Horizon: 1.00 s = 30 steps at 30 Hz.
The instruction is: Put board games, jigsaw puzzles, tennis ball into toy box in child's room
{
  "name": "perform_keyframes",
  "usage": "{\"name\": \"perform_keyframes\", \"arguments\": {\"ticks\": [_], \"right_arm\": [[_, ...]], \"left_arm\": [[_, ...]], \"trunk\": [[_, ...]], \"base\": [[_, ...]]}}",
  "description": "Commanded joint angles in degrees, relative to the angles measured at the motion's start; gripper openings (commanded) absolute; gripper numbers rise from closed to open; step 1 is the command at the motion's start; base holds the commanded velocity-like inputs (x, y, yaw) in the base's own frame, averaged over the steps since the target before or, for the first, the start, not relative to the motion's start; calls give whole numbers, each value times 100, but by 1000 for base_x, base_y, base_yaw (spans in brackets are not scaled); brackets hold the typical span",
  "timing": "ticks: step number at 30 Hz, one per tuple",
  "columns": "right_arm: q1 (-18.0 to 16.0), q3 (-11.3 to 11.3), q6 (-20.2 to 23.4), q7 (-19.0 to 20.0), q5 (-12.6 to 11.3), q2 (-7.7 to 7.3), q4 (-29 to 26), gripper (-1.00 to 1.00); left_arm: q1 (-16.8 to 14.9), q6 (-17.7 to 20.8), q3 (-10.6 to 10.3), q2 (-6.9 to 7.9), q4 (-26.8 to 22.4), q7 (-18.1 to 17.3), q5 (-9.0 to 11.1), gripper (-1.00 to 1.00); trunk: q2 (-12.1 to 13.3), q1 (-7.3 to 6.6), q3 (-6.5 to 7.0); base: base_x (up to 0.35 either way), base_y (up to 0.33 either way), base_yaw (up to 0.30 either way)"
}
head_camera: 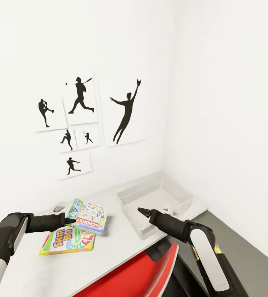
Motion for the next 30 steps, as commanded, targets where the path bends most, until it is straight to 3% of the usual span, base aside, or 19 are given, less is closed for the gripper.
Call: {"name": "perform_keyframes", "arguments": {"ticks": [1,9,30], "right_arm": [[-3,0,15,-58,-61,-1,-6,100],[-3,0,15,-54,-61,-6,-1,100],[-3,0,15,-53,-61,-6,1,100]], "left_arm": [[-4,49,14,-3,-1,-39,-14,-100],[-4,45,13,-3,-1,-40,-14,-100],[-4,44,14,-3,-1,-40,-13,-100]], "trunk": [[-7,4,-5],[-7,4,-5],[-7,4,-5]], "base": [[123,-54,291],[61,-35,230],[47,-52,9]]}}
